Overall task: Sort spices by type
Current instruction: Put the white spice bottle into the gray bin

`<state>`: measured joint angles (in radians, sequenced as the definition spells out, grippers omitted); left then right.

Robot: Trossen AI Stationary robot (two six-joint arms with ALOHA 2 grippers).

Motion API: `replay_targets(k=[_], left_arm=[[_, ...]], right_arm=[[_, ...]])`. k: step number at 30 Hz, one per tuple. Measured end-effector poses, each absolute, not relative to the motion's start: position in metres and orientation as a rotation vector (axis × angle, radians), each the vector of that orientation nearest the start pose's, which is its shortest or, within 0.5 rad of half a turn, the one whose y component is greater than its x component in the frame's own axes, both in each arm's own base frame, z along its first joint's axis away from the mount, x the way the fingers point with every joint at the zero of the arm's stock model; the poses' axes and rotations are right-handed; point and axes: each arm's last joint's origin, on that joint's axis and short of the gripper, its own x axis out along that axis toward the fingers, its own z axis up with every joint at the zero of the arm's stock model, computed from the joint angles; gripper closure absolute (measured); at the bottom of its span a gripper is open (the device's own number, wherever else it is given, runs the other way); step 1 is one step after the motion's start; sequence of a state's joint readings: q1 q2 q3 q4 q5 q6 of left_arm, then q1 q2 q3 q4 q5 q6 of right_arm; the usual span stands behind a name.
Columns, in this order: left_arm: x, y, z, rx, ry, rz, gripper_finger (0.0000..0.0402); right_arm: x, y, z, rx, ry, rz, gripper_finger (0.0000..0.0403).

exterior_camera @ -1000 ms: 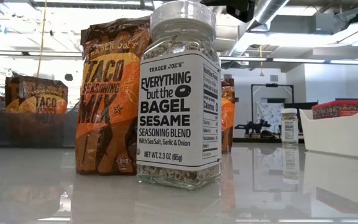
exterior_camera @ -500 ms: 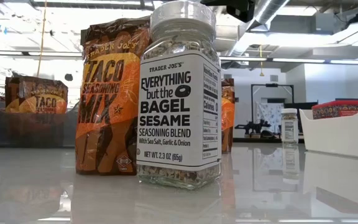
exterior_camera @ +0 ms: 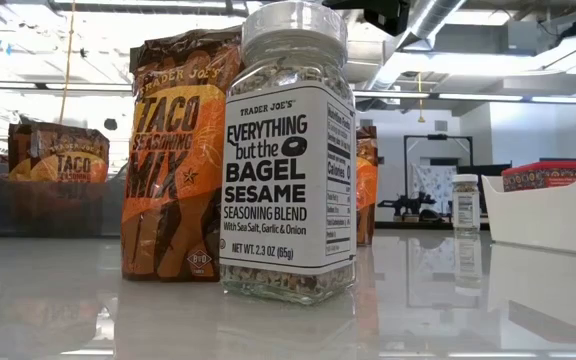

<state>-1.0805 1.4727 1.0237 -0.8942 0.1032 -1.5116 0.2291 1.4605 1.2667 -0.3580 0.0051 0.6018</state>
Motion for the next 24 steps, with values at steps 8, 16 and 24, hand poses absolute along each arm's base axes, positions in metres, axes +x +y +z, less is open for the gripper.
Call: replay_targets(k=[8, 16, 24], left_arm=[[0.1197, -0.2307, 0.2192, -0.501, 1.585, 0.155, 0.0139], [0.1191, -0.2308, 0.2192, -0.505, 1.608, 0.15, 0.019], [0.118, -0.2315, 0.2198, -0.57, 1.731, 0.158, 0.0199]], right_arm=[[0.3165, 0.0749, 0.3268, 0.519, 0.597, 0.049, 0.0097], [0.3158, 0.0779, 0.3267, 0.516, 0.6, 0.058, 0.0097], [0.3159, 0.0776, 0.3267, 0.512, 0.6, 0.059, 0.0097]])
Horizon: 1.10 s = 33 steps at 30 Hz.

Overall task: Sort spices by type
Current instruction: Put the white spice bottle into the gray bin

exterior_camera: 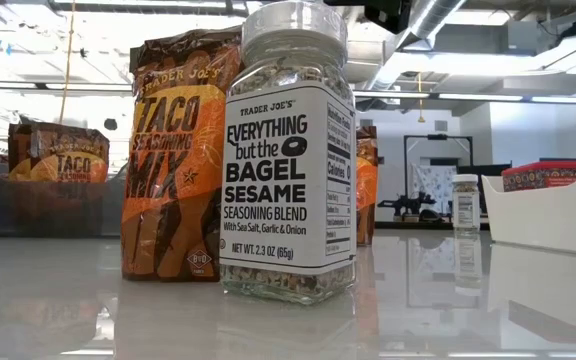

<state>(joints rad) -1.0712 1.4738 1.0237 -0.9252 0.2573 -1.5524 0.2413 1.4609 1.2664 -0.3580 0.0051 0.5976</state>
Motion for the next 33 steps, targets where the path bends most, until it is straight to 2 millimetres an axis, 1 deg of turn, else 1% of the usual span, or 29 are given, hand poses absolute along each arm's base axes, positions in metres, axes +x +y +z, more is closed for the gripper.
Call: replay_targets(k=[5, 13, 16, 20, 26, 33], left_arm=[[0.122, -0.229, 0.22, -0.608, 1.777, 0.165, 0.0198], [0.136, -0.221, 0.22, -0.656, 1.76, 0.198, 0.0194], [0.141, -0.219, 0.22, -0.696, 1.754, 0.238, 0.0189], [0.143, -0.217, 0.22, -0.74, 1.749, 0.287, 0.0187], [0.149, -0.213, 0.22, -0.762, 1.741, 0.305, 0.0186], [0.155, -0.209, 0.22, -0.777, 1.731, 0.312, 0.0181]], right_arm=[[0.316, 0.077, 0.327, 0.506, 0.595, 0.049, 0.0097], [0.316, 0.077, 0.327, 0.5, 0.589, 0.033, 0.0097], [0.316, 0.077, 0.327, 0.5, 0.589, 0.033, 0.0097], [0.316, 0.079, 0.327, 0.498, 0.59, 0.037, 0.0097], [0.314, 0.085, 0.327, 0.486, 0.588, 0.038, 0.0097], [0.314, 0.086, 0.327, 0.482, 0.589, 0.041, 0.0097]])
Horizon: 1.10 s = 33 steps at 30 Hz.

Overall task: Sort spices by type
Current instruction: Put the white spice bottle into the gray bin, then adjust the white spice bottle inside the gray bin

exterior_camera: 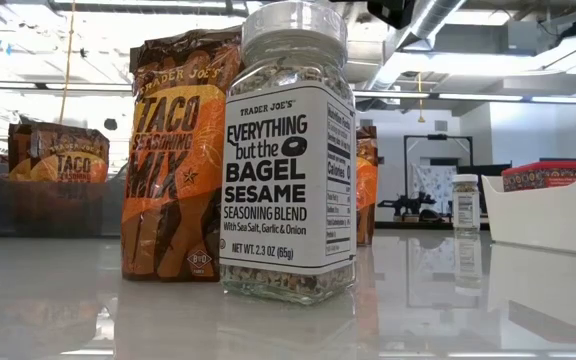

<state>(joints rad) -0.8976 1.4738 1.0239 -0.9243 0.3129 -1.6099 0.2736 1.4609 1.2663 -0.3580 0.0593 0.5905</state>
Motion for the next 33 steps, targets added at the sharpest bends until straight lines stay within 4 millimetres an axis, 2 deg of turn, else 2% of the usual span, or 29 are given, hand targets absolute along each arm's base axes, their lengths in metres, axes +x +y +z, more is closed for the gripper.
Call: replay_targets(k=[11, 16, 23, 28, 33], left_arm=[[0.16, -0.204, 0.22, -0.815, 1.729, 0.344, 0.0115], [0.161, -0.202, 0.223, -0.84, 1.76, 0.328, 0.0104], [0.159, -0.195, 0.258, -0.952, 1.601, 0.308, 0.0105], [0.15, -0.183, 0.284, -1.012, 1.51, 0.216, 0.0106], [0.145, -0.172, 0.296, -1.081, 1.331, 0.266, 0.0106]], right_arm=[[0.314, 0.085, 0.326, 0.357, 0.584, 0.073, 0.0097], [0.314, 0.083, 0.326, 0.341, 0.583, 0.075, 0.0097], [0.315, 0.079, 0.325, 0.272, 0.588, 0.081, 0.0097], [0.314, 0.059, 0.328, 0.195, 0.589, 0.054, 0.0097], [0.316, 0.042, 0.327, 0.2, 0.592, 0.004, 0.0097]])
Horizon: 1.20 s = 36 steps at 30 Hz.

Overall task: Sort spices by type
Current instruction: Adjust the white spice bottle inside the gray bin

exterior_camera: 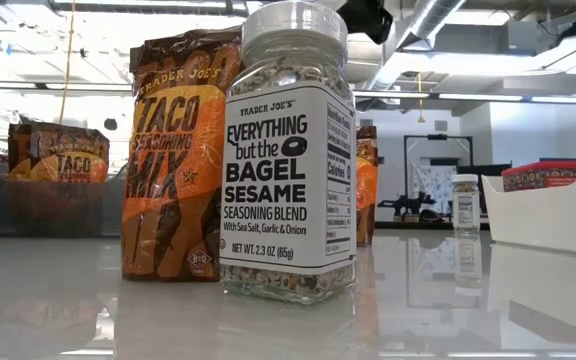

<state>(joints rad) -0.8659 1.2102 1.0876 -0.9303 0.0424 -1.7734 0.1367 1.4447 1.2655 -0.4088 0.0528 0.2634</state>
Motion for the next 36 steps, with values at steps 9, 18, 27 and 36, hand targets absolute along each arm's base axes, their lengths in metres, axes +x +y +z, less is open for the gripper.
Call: replay_targets(k=[9, 18, 27, 36], left_arm=[[0.148, -0.182, 0.307, -0.619, 0.63, 0.172, 0.0106], [0.128, -0.178, 0.275, -0.512, 0.507, 0.234, 0.0107], [0.096, -0.134, 0.291, -0.456, 0.51, -0.011, 0.0107], [0.087, -0.091, 0.296, -0.466, 0.603, -0.152, 0.0107]], right_arm=[[0.327, 0.035, 0.32, 0.152, 0.584, 0.0, 0.0097], [0.372, 0.047, 0.329, 0.203, 0.569, 0.056, 0.0097], [0.433, 0.058, 0.353, 0.318, 0.585, 0.026, 0.0097], [0.423, 0.057, 0.35, 0.378, 0.805, -0.149, 0.0097]])
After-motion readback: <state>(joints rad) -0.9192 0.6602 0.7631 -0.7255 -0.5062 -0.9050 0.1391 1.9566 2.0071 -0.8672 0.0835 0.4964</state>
